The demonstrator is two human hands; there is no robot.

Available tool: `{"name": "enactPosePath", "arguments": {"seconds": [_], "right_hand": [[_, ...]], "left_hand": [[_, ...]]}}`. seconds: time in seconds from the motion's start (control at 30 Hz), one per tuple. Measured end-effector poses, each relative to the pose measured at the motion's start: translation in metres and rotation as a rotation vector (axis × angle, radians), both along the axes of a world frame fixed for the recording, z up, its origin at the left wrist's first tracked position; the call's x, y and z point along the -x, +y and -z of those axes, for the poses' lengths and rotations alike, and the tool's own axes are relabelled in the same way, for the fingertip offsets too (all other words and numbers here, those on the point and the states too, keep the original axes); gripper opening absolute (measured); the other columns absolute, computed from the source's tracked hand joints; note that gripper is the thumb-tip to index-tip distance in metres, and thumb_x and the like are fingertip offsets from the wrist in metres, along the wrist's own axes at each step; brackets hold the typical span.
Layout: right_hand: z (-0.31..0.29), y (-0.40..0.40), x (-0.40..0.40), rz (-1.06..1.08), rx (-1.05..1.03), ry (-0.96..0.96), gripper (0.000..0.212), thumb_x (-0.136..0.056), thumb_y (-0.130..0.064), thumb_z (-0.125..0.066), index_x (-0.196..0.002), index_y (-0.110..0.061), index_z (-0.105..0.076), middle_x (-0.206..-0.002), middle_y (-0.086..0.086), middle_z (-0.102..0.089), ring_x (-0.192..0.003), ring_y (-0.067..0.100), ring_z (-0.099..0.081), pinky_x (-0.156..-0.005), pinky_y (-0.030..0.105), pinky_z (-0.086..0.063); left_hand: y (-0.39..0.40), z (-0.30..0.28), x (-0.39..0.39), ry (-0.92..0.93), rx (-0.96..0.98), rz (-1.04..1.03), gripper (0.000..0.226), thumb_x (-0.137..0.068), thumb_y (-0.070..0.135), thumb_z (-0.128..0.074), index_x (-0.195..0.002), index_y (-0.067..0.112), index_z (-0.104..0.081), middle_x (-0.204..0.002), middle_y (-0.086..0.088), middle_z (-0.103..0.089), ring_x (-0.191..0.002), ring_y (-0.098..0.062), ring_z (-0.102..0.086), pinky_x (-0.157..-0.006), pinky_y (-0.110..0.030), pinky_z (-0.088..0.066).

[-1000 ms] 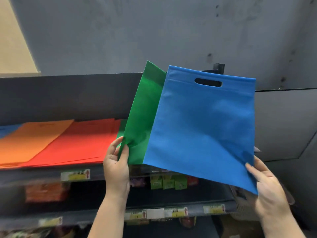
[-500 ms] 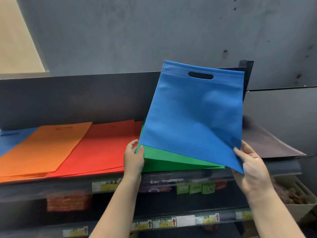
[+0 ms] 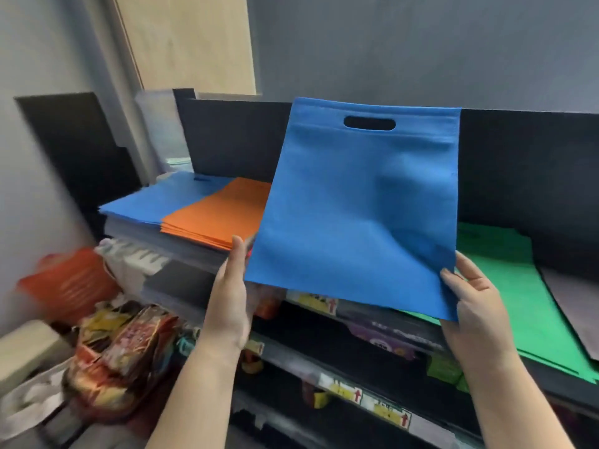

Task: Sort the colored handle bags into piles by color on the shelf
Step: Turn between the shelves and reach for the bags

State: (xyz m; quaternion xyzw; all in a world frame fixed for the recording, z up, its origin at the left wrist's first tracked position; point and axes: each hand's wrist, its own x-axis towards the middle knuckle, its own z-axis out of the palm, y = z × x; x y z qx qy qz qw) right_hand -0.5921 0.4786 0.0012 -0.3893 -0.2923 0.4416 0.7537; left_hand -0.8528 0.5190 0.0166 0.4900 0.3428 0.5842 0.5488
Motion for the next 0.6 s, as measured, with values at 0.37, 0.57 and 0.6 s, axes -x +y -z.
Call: {"name": "enactPosePath", "arguments": {"seconds": [0.37, 0.57, 0.6], "right_hand": [[0.024, 0.056, 0.193, -0.331, 0.049, -0.101, 0.055, -0.089, 0.011, -0.036, -0.094, -0.030, -0.072, -0.098, -0.003, -0.072, -0.083, 0.017, -0.065, -0.066, 0.024, -0.053], [0.025, 0.076, 0.296, -0.349, 0.018, -0.265, 0.064, -0.084, 0.018, -0.033, -0.089, -0.038, -0.065, -0.088, -0.016, -0.070, -0.080, 0.010, -0.062, -0.063, 0.024, -0.046], [0.026, 0.080, 0.309, -0.352, 0.014, -0.281, 0.062, -0.085, 0.018, -0.034, -0.094, -0.036, -0.063, -0.090, -0.015, -0.071, -0.080, 0.010, -0.064, -0.061, 0.022, -0.048]], "left_hand": [[-0.014, 0.028, 0.183, 0.307, -0.019, -0.653, 0.042, -0.089, 0.006, -0.061, -0.100, 0.046, -0.059, -0.106, 0.010, -0.070, -0.102, -0.010, -0.065, -0.084, -0.034, -0.052], [-0.008, 0.031, 0.281, 0.543, -0.039, -0.806, 0.035, -0.091, 0.009, -0.059, -0.118, 0.030, -0.056, -0.110, 0.014, -0.064, -0.101, -0.001, -0.060, -0.075, -0.012, -0.045], [-0.005, 0.032, 0.294, 0.564, -0.045, -0.828, 0.034, -0.091, 0.010, -0.058, -0.117, 0.031, -0.056, -0.110, 0.014, -0.063, -0.101, -0.001, -0.060, -0.073, -0.009, -0.043]]}}
